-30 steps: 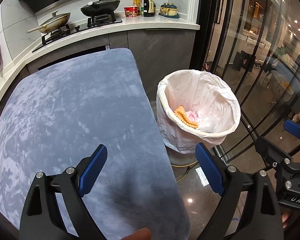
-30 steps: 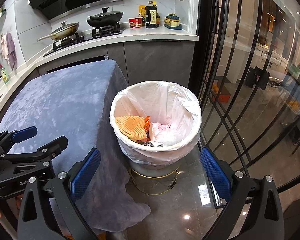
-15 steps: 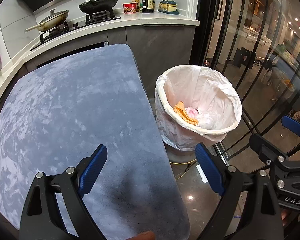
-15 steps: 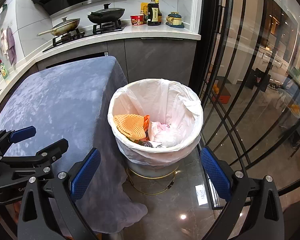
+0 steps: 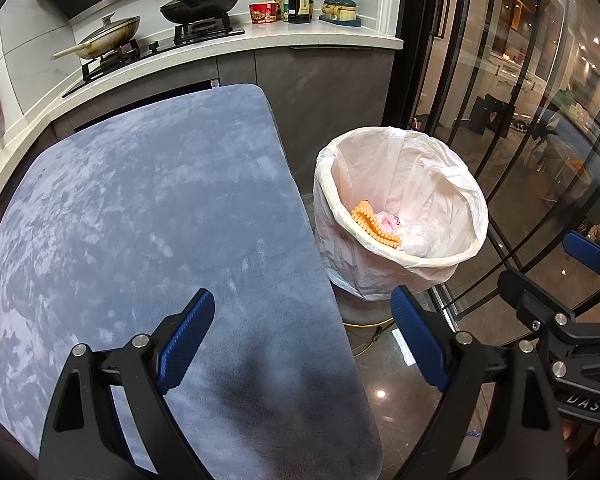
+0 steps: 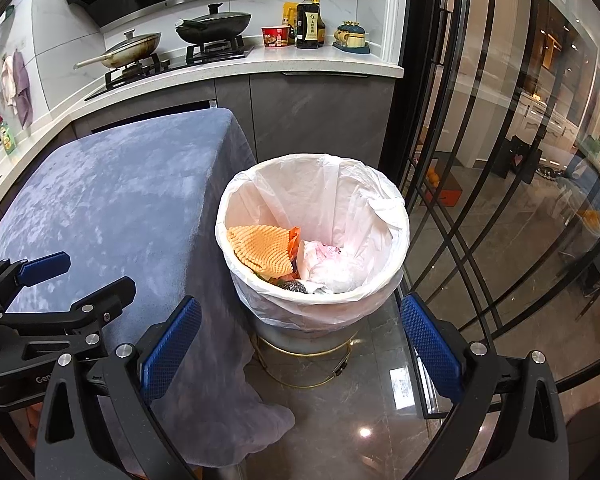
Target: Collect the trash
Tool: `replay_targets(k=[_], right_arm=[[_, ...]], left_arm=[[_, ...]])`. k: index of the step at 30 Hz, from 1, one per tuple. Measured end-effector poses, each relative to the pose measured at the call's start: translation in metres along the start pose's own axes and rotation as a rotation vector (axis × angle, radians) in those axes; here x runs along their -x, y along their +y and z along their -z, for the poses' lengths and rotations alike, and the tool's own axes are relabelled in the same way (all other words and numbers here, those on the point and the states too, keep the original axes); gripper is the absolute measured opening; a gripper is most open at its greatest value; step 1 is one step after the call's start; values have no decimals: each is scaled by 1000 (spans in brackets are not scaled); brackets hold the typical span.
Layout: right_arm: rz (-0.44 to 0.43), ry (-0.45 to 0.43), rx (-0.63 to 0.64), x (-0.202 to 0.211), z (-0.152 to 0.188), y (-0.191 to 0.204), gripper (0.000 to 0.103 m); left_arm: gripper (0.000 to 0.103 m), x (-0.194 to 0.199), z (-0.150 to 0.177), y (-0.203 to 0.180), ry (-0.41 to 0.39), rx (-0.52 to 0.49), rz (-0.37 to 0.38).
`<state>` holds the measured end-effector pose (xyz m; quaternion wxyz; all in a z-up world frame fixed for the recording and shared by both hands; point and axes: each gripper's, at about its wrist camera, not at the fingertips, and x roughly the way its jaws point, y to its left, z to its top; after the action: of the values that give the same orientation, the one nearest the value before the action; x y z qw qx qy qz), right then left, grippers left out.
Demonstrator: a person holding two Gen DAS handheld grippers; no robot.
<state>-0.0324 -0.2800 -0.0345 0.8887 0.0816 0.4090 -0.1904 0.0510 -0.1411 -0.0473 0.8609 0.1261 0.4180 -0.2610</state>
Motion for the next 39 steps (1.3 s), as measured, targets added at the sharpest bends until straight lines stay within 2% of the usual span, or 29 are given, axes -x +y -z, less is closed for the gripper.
replay_targets(k=[39], right_arm=[[3,9,1,-3,3,-6,96]], left_arm=[[86,-6,4,0,38,-3,-9]])
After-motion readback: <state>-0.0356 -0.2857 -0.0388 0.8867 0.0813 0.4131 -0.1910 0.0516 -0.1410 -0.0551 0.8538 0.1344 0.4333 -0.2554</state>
